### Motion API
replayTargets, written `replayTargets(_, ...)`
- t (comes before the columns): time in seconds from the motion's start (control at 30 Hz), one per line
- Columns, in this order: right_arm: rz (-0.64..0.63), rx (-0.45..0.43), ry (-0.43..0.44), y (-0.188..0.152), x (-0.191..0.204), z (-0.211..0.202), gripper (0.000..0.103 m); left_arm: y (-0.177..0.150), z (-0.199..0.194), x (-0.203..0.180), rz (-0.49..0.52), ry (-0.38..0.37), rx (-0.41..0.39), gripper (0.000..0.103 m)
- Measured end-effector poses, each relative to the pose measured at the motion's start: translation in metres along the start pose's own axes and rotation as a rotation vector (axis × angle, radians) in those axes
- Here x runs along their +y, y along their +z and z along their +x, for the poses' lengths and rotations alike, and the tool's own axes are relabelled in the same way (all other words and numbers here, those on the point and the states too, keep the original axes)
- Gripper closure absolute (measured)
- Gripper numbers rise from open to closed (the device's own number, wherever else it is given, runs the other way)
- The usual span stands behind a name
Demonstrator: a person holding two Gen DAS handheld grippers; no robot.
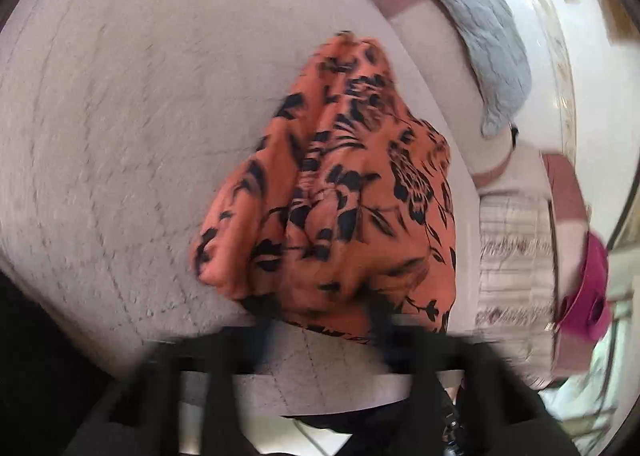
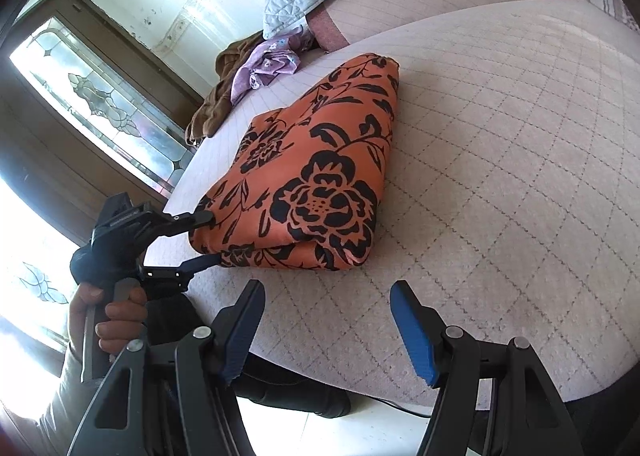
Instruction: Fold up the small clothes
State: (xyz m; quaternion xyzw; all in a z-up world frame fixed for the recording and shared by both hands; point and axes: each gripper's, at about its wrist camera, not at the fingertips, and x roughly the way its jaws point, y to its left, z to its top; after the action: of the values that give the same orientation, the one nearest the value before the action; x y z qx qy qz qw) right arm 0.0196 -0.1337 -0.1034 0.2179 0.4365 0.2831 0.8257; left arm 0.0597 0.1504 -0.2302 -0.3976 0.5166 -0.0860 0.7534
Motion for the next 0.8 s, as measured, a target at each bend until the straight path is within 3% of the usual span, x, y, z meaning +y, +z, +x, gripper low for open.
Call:
replayTargets(0.1,-0.004,-0.002,-0.004,-0.002,0.002,-0.001,0.034,0.0,-0.027,-0.034,0.135,0.046,-0.105,0.091)
replayTargets(0.2,-0.005,-0.003,-0.013,-0.002,0.002,-0.003,0.034,-0.003,-0.065,-0.091,0.378,0.122,-0.264,0.092)
replayTargets(0.23,-0.004,-0.002,-0.016,-0.002,0.001,-0.003,0.034,-0.007,-0.072,-0.105,0.465,0.164,-0.313,0.092)
replayTargets(0.3,-0.002,0.006,-0.028,-0.003,-0.001,-0.001,0.034,-0.015,-0.071,-0.116,0.594,0.317,-0.395,0.092)
replayTargets(0.33,-0.001,0.008,-0.032,-0.003,-0.001,-0.001,0.034,-0.014,-0.058,-0.103,0.596,0.385,-0.376,0.092)
replayTargets(0.47,0.016,0.011,-0.038,-0.006,-0.004,0.001,0.034,-0.006,0.006,-0.019,0.387,0.372,-0.117,0.091)
replayTargets(0.67,-0.039,0.032,-0.042,0.003,0.009,0.007,0.034,-0.006,0.0,-0.012,0.326,0.311,-0.135,0.09)
replayTargets(0.8,-0.047,-0.056,0.034,0.039,0.031,-0.005,0.034,-0.007,-0.003,-0.005,0.326,0.295,-0.13,0.09)
